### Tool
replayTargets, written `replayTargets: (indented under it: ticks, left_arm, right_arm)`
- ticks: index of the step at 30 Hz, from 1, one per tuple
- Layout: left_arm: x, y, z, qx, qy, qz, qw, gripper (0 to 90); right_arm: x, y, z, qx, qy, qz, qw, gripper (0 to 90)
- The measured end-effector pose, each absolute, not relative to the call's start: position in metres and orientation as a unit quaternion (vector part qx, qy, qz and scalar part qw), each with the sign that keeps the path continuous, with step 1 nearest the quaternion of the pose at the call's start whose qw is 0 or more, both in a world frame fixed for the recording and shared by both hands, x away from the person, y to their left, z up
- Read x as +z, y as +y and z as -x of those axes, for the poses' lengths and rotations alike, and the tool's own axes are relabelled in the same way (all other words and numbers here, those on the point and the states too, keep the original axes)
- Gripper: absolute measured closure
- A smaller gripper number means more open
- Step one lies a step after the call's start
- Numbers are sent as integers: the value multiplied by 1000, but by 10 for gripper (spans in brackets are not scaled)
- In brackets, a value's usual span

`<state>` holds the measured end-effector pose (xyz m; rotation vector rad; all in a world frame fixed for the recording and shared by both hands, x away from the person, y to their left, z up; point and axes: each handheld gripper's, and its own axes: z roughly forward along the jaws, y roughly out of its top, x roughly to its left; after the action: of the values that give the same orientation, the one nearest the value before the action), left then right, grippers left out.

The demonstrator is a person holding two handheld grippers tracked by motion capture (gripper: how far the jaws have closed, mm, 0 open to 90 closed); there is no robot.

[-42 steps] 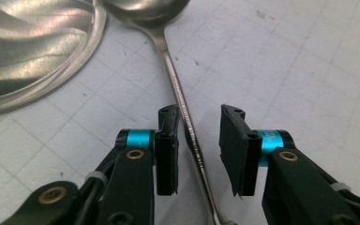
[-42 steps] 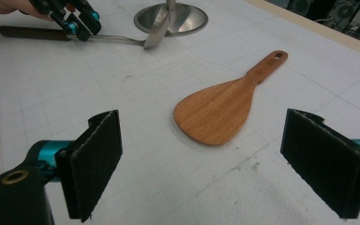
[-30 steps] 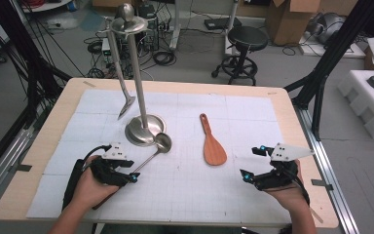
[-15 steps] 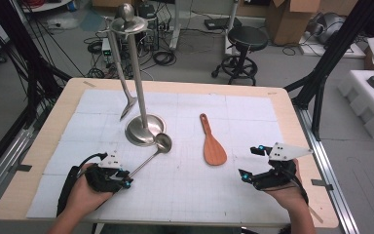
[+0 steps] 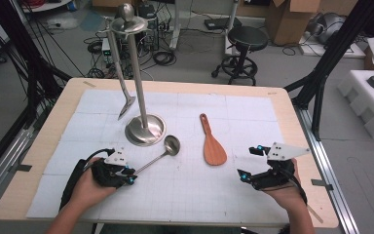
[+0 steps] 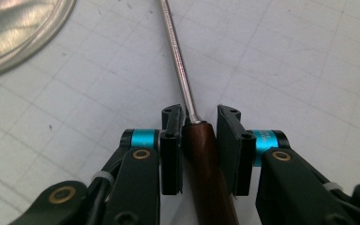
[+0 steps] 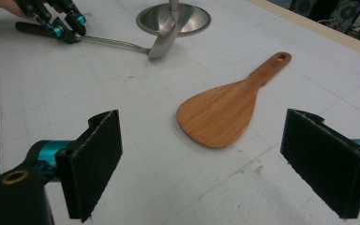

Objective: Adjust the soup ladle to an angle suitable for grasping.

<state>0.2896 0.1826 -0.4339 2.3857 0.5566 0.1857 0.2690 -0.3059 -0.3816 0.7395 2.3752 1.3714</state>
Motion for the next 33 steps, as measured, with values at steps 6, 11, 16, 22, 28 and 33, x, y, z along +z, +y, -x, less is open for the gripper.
replayTargets:
  ticks: [6,11,16,22,28,33]
  left_arm:
    - [-433,174,-299,67,174,-925,330,720]
    - [-436,171,-307,42,154,-922,353,722]
    - [-436,170,-312,30,145,-922,358,722]
    - [-435,166,-317,24,137,-925,353,722]
    - [-432,153,-324,28,130,-933,336,726]
    - [-432,147,-329,35,130,-932,335,731]
  right_arm:
    - [-382,-306,-269,476,827,-258,150,118]
    - [-382,-306,-269,475,828,-258,149,118]
    - [-384,-304,-270,472,829,-259,147,118]
    - [-385,-301,-272,471,832,-257,144,118]
    - [-385,-299,-273,470,832,-256,144,118]
    - [-385,-301,-273,471,831,-257,143,118]
